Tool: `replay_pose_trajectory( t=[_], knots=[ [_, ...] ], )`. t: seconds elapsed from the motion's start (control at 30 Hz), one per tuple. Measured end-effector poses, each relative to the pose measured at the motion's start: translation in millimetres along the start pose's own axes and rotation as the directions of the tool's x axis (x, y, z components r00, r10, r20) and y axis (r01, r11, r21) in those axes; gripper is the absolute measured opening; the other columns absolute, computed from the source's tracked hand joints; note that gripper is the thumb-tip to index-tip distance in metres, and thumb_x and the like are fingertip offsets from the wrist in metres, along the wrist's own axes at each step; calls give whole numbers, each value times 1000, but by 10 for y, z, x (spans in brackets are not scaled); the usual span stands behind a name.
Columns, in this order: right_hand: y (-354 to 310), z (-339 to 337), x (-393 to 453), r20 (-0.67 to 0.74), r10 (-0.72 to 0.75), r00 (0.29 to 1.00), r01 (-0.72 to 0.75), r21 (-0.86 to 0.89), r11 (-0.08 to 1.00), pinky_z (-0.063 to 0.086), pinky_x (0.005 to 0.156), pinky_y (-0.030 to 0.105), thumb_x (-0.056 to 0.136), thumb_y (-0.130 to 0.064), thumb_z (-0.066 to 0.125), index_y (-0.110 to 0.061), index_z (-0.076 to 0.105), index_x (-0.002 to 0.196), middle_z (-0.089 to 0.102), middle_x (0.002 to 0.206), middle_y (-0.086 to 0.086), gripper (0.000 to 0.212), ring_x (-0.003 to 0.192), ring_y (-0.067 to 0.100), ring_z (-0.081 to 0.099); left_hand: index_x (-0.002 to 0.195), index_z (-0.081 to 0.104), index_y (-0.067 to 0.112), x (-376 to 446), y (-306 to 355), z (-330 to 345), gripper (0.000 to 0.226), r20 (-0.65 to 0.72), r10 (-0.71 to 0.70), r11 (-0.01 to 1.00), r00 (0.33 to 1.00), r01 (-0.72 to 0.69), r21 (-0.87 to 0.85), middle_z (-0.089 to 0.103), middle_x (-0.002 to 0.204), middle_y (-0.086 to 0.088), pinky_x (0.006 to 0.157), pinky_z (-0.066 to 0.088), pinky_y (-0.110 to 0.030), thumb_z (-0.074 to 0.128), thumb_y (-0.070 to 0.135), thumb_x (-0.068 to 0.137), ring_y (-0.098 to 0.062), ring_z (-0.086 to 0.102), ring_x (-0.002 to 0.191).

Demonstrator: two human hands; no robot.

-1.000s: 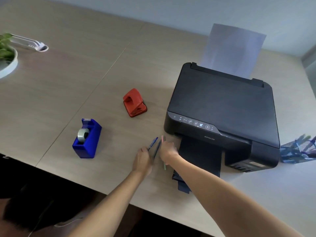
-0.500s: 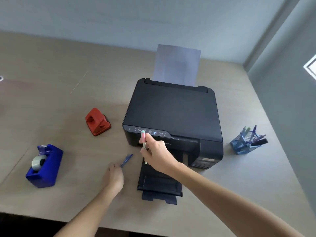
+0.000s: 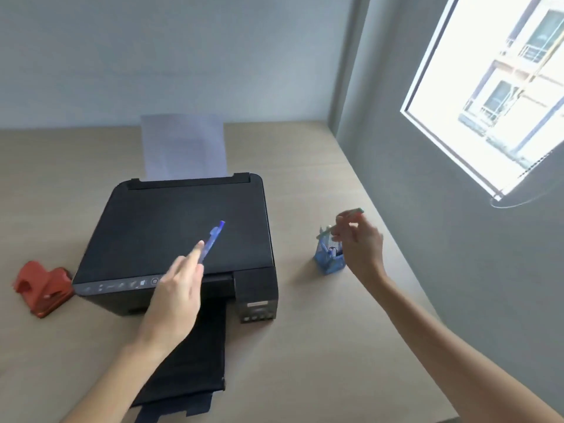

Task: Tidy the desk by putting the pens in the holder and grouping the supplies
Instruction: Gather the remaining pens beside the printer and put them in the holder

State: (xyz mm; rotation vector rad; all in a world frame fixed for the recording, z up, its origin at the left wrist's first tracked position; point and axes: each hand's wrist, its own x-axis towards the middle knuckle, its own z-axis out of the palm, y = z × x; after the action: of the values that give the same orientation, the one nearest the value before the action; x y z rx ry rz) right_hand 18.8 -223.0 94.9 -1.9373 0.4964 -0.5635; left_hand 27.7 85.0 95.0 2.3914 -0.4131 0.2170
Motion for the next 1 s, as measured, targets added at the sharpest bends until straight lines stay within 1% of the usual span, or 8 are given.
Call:
replay_pose_trajectory(
  t=[0.2, 0.3, 0.43, 0.53, 0.67, 0.77, 0.83, 1.0],
  knots=[
    [540, -360, 364, -22, 53, 998, -55, -105, 993, 54, 70, 33, 87, -11, 58, -12, 60, 79, 65, 66, -32, 8, 58, 5, 68, 114, 63, 6, 838, 859, 1259, 25, 376, 151, 979, 914, -190, 71, 62, 93, -17, 74, 50, -40, 44, 15, 99, -36, 63, 85],
    [738, -326, 485, 17, 86, 996, -82, -161, 983, 43, 62, 10, 84, -7, 57, -10, 61, 83, 66, 57, -15, 5, 53, -9, 62, 99, 66, 3, 1166, 1145, 1814, 19, 506, 87, 962, 858, -204, 180, 65, 97, -19, 76, 51, -39, 49, 10, 94, -38, 65, 91],
    [940, -222, 635, 162, 149, 975, -117, -194, 974, 43, 56, 9, 86, -9, 53, -20, 58, 89, 75, 76, 5, 12, 64, 11, 67, 95, 64, -1, 1433, 1393, 2248, 12, 581, -55, 960, 812, -116, 253, 68, 100, -21, 78, 53, -40, 56, 0, 87, -38, 66, 96],
    [1059, -216, 639, 224, 134, 965, -92, -189, 978, 48, 55, 10, 90, -14, 54, -19, 60, 97, 74, 83, 6, 11, 69, 13, 70, 95, 62, -3, 1447, 1422, 2377, 22, 550, -109, 977, 828, -13, 213, 63, 105, -21, 79, 51, -40, 60, 19, 90, -38, 63, 97],
    [1286, -294, 614, 4, 91, 996, -89, -169, 982, 48, 61, 18, 94, -14, 50, -18, 62, 92, 71, 80, 4, 12, 69, 18, 69, 99, 64, 5, 1314, 1267, 2403, 31, 275, -244, 959, 930, 274, -76, 64, 107, -17, 83, 45, -35, 39, 25, 98, -33, 58, 99],
    [1539, -269, 677, 54, 242, 969, -224, -229, 947, 52, 77, 36, 95, -13, 48, -16, 68, 102, 73, 89, 10, 22, 82, 28, 70, 131, 52, 9, 1226, 1129, 2491, 44, 495, -606, 558, 623, 776, -294, 51, 139, -15, 103, 41, -46, 32, 34, 101, -32, 50, 120],
    [1679, -194, 724, 162, 335, 928, -291, -247, 924, 55, 80, 45, 94, -19, 49, -17, 71, 96, 73, 83, 13, 23, 80, 35, 69, 148, 32, 13, 1154, 1088, 2537, 54, 748, -536, 165, 392, 917, -363, 31, 156, -10, 112, 29, -56, 26, 43, 102, -37, 33, 140],
    [1891, 84, 898, 222, 345, 912, -298, -220, 929, 57, 74, 55, 83, -20, 47, -16, 72, 84, 72, 70, 14, 26, 77, 37, 70, 144, 38, 13, 1288, 1127, 2595, 56, 817, -408, 6, 407, 897, -443, 47, 147, -12, 117, 23, -54, 17, 44, 103, -36, 45, 134]
  ],
)
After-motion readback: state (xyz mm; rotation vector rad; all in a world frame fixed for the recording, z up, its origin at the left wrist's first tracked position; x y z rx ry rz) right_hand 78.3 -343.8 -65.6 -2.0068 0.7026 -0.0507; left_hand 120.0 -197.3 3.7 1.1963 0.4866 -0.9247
